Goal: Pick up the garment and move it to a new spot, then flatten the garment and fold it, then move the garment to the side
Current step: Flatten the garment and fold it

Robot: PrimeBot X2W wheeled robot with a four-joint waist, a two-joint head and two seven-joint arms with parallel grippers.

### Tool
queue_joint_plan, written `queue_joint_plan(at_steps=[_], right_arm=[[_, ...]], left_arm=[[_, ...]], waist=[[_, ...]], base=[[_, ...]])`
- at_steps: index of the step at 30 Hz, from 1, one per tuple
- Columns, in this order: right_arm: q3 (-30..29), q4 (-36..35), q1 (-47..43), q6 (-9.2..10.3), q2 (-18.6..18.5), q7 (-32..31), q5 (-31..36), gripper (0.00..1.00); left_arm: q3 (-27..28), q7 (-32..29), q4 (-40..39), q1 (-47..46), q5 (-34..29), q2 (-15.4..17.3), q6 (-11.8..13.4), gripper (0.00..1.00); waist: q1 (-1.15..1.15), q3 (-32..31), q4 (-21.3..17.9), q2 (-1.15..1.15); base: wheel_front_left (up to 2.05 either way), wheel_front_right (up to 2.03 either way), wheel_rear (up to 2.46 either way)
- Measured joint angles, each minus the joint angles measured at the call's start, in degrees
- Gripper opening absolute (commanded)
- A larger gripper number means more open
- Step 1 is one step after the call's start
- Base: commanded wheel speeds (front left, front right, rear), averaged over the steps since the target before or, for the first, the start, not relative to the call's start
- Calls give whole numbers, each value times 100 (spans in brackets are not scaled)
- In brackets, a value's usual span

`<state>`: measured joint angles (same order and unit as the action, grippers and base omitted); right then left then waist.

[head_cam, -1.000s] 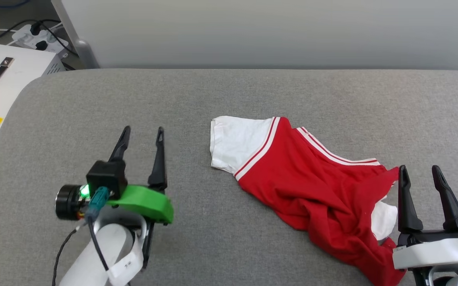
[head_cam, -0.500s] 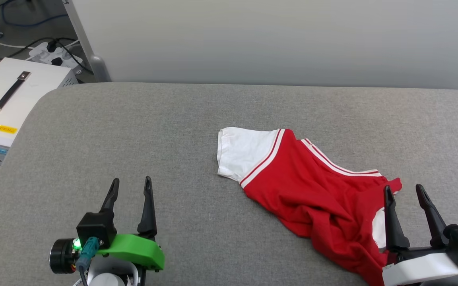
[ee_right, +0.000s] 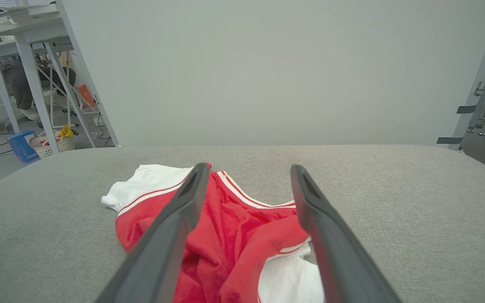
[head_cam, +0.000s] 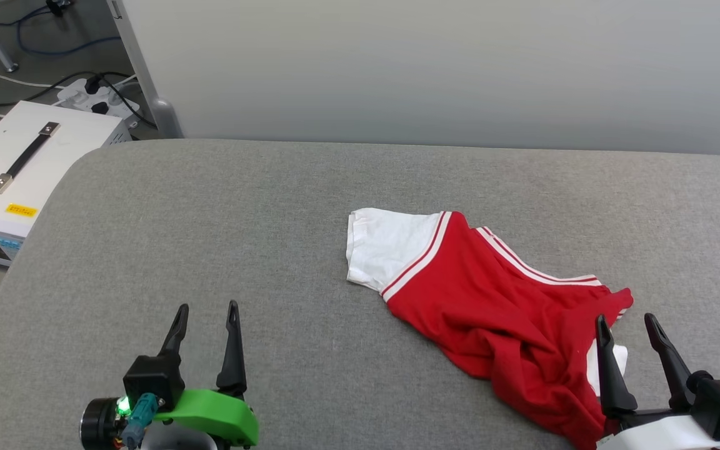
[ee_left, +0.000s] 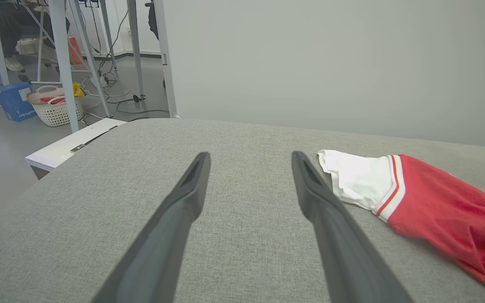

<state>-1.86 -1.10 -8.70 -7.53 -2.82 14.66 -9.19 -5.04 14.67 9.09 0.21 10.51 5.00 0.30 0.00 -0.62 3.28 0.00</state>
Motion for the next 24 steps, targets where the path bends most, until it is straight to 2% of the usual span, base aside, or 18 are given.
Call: queue_joint_plan(at_steps=[11,15,20,24], right_arm=[[18,73,-27,0,0,0,3,100],[15,73,-26,0,0,0,3,100],[63,65,29,0,0,0,3,100],[91,31,195,0,0,0,5,100]], left_arm=[[181,0,124,40,-197,-133,-167,100],[263,-1,345,-113,-226,-151,-366,100],[171,0,566,-1046,-290,-62,-615,100],[-152,0,859,-2038,-231,131,-732,100]], waist=[[0,-4,-13,0],[0,55,-20,0],[0,180,-53,0],[0,347,-103,0]], base=[[0,0,0],[0,0,0],[0,0,0],[0,0,0]])
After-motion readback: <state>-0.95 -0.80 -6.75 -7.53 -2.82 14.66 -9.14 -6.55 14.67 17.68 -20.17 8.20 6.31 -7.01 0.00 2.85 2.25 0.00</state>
